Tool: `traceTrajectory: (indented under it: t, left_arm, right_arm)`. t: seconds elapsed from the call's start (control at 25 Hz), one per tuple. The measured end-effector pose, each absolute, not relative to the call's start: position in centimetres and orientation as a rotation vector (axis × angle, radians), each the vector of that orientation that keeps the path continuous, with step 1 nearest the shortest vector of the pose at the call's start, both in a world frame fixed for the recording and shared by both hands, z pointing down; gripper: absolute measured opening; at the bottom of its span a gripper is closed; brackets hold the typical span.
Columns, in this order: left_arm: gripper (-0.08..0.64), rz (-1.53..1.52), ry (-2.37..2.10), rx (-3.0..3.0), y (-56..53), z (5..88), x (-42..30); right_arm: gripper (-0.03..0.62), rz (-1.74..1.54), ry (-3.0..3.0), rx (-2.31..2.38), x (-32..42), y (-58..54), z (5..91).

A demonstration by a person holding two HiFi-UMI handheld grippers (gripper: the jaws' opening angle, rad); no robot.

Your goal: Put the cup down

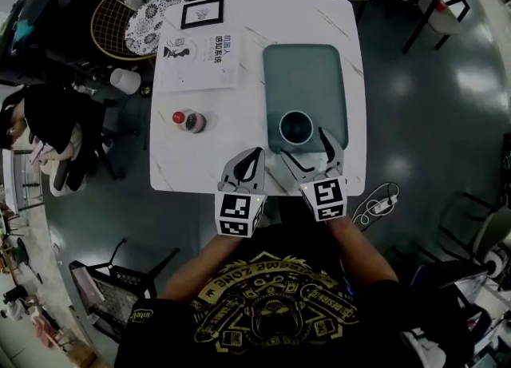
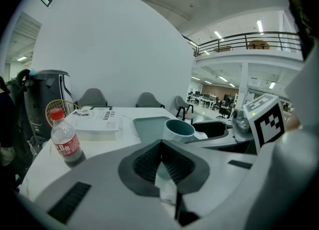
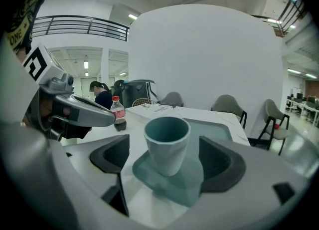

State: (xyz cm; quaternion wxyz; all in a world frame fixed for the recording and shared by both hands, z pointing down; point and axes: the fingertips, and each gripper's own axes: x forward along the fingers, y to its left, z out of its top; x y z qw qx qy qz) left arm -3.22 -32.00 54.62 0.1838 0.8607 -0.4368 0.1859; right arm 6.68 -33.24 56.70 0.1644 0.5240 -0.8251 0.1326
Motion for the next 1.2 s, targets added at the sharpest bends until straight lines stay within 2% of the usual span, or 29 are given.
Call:
traceTrajectory:
  t: [0.6, 0.8, 0.96, 1.2]
  left_arm:
    - [0.011, 0.45, -1.244, 2.526, -26.7, 50.4, -5.3]
    - [0.011, 0.419, -1.232, 2.549, -24.4, 49.5, -5.9]
    - [0.011, 0.392, -1.218, 2.573, -22.5, 48.8, -6.3]
    - [0.011, 0.373, -1.157, 2.608, -19.3, 48.4, -6.7]
  right_arm:
    - [0.42, 0.38, -2.398, 1.55, 4.0, -25.5, 50.9]
    - [0.349, 0.341, -2.399, 1.584, 3.2, -22.3, 49.3]
    - [0.229, 0.327, -2.368, 1.6, 2.9, -19.5, 48.9]
    - [0.103, 0.326, -2.31, 1.632, 2.2, -15.4, 48.8]
